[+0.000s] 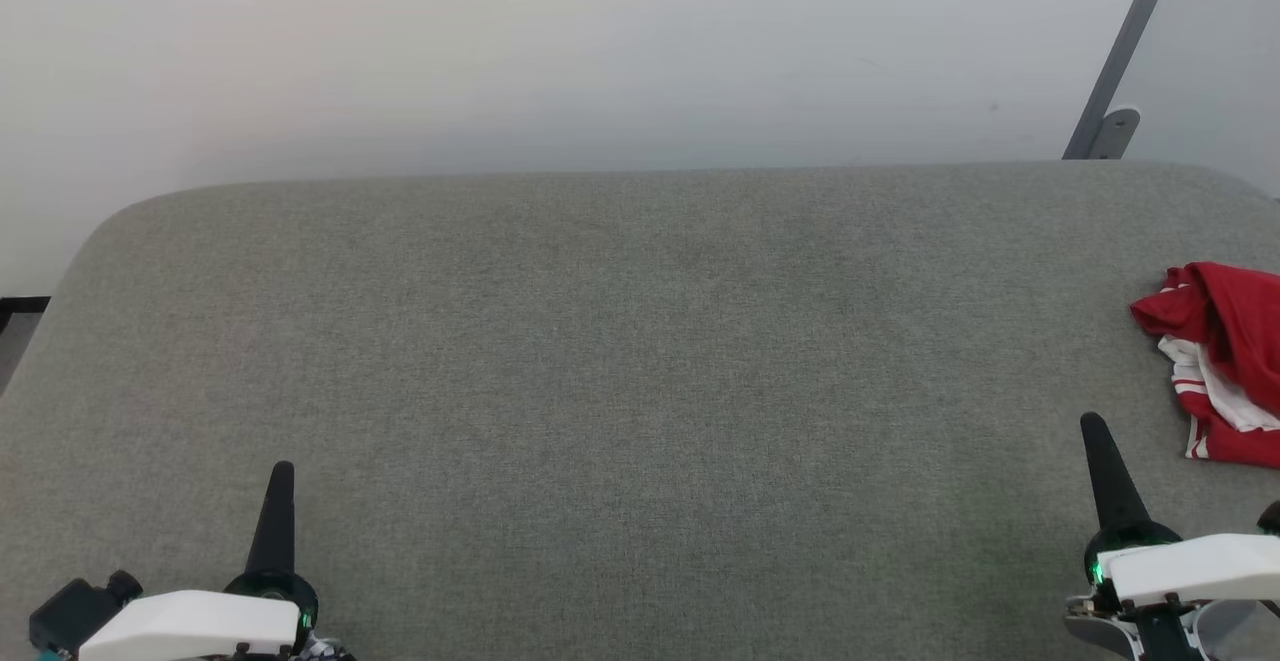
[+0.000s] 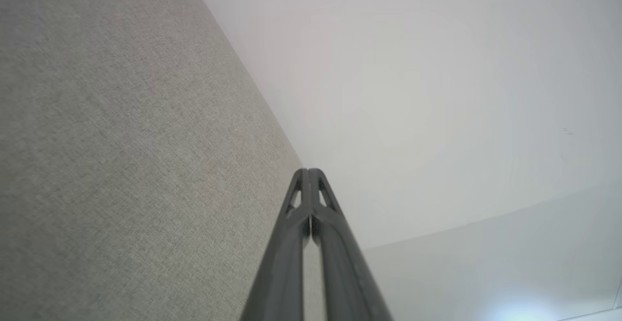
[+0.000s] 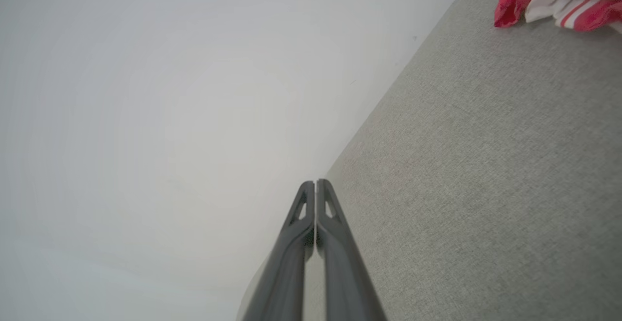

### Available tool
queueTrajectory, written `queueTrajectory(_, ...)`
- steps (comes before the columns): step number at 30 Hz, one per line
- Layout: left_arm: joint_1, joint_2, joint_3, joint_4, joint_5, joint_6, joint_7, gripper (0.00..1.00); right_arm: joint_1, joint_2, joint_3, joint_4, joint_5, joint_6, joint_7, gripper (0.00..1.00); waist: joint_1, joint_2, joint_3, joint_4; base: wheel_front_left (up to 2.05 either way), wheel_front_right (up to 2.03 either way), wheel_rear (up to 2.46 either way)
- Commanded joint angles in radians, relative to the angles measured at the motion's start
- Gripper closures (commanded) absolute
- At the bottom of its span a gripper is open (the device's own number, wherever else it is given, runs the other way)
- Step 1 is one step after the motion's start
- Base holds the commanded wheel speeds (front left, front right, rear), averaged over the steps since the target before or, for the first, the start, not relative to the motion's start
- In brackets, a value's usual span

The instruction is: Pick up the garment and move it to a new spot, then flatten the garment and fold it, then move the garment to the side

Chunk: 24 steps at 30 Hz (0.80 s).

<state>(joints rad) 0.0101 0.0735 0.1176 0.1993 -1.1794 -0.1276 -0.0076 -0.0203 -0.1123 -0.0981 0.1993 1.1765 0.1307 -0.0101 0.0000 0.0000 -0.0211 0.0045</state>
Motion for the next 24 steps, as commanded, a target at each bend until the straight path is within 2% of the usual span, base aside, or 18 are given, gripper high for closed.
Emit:
queueTrajectory(1, -0.026, 0.004, 0.000, -0.004, -0.030, -0.003, 0.008, 1.00, -0.024, 0.002, -0.003, -0.004, 0.031, 0.000, 0.010, 1.00, 0.0000, 0.0000, 0.001, 0.000, 0.00, 0.00, 0.00)
queueTrajectory(24, -0.073, -0.009, -0.002, 0.019, -0.211, -0.004, 0.062, 1.00, -0.057, 0.030, -0.010, 0.018, 0.213, 0.000, 0.064, 1.00, 0.0000, 0.0000, 0.010, -0.002, 0.00, 0.00, 0.00)
